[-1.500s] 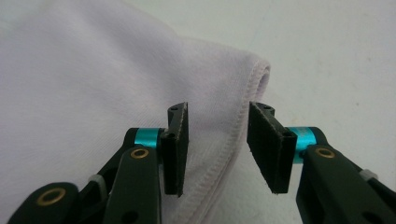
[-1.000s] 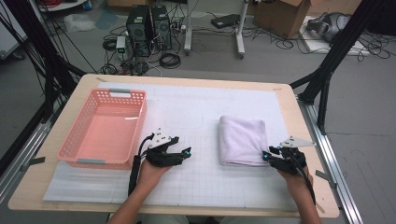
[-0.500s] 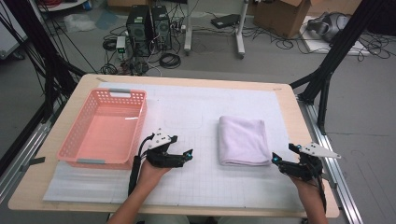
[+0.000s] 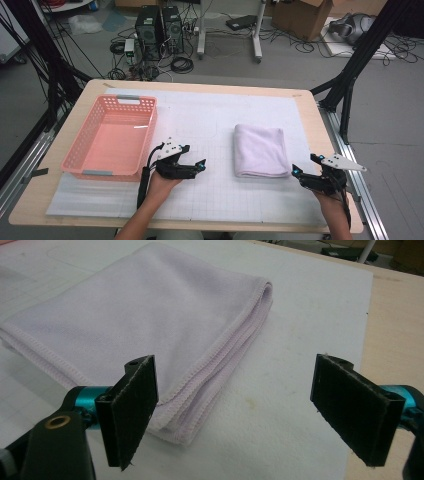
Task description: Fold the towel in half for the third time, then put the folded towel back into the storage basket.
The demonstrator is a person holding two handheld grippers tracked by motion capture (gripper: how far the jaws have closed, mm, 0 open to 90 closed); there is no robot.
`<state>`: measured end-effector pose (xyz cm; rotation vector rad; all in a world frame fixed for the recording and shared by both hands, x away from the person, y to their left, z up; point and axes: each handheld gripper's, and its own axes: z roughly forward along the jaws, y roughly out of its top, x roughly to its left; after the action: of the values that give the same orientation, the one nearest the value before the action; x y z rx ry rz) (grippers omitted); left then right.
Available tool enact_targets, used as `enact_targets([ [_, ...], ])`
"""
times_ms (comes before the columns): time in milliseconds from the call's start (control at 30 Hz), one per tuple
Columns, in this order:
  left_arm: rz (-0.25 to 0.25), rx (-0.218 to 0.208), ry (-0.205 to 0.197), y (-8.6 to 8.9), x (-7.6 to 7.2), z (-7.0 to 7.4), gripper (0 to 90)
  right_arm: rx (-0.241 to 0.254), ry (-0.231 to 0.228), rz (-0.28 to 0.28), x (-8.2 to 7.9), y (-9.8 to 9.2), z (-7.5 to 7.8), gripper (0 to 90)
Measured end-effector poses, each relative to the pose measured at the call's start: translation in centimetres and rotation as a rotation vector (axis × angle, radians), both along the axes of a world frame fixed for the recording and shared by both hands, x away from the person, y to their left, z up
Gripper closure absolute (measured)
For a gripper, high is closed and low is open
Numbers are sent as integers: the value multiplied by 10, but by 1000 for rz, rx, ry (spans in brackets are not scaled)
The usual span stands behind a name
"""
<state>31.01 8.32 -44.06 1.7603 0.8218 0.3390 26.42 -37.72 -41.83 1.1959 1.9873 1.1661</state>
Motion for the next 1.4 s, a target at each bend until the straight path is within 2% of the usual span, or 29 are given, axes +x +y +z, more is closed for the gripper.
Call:
enact_targets([
  [600,21,2,-1,0,2,0,184,-8,15,7,1,1,-2,179],
  [667,24,-2,-23,-1,3,-1,183,-9,16,6,1,1,-3,179],
  [767,9,-16,-25,-2,3,-1,181,-9,17,5,1,0,-3,179],
  [833,7,-1,-66,-4,3,-1,172,-10,14,9,1,1,-2,179],
  [1000,11,1,-17,-7,4,3,173,-12,19,20,2,4,-2,179],
  [1067,-13,-45,21,-9,5,2,174,-13,18,25,1,4,-2,179],
  [1167,-39,-69,28,-12,7,1,218,-10,13,32,2,4,-1,179],
  [1267,-30,-50,37,-19,14,4,162,-10,14,35,2,4,-1,179],
  [1367,-38,-43,34,-28,21,12,166,-12,18,36,3,5,-2,179],
  [1400,-46,-38,44,-33,25,15,166,-12,19,37,2,5,-1,179],
])
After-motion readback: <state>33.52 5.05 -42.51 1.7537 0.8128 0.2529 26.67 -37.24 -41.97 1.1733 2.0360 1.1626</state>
